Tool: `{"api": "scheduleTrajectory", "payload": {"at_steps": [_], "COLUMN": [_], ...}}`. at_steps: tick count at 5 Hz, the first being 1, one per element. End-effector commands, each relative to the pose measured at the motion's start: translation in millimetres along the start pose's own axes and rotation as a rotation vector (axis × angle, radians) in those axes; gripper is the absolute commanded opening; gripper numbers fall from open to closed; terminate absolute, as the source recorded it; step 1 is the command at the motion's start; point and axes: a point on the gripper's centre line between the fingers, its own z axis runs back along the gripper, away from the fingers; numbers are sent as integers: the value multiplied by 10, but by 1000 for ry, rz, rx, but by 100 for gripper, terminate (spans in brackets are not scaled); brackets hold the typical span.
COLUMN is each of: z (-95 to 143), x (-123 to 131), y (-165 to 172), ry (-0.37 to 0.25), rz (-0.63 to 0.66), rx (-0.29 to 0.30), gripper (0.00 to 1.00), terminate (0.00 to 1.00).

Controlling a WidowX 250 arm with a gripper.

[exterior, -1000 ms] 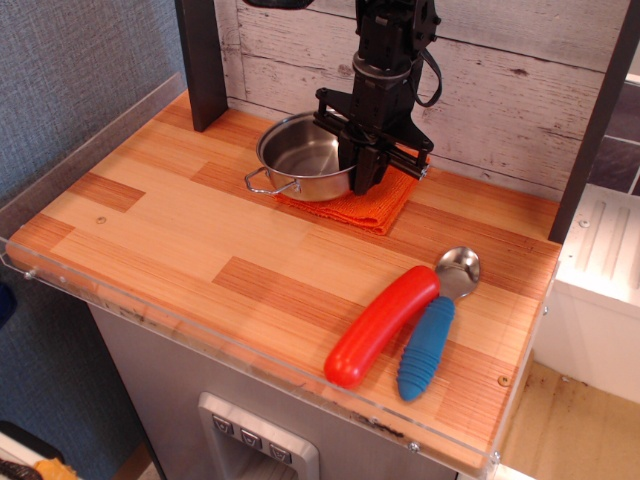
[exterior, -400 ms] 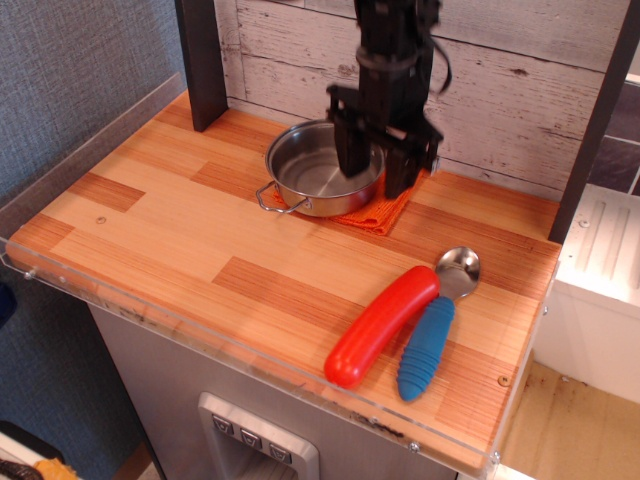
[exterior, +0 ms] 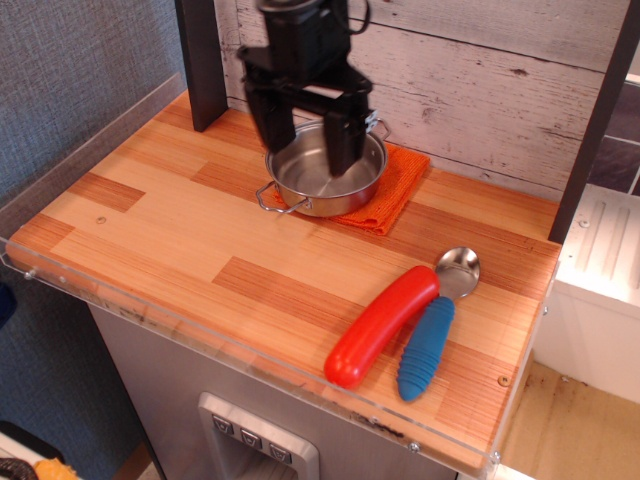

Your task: Puts the pot on top of the orange cloth.

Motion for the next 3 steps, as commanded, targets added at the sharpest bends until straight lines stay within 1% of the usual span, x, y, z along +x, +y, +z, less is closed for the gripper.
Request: {"api": "scheduleTrajectory", "payload": {"at_steps": [1, 2, 3], "z": [99, 99, 99], "x": [-398, -398, -398], "y": [212, 212, 212], "ry": [17, 17, 17], "rz": [67, 67, 67], "rx": [21, 21, 21], "gripper": [100, 100, 100], "terminate": [0, 0, 100]}}
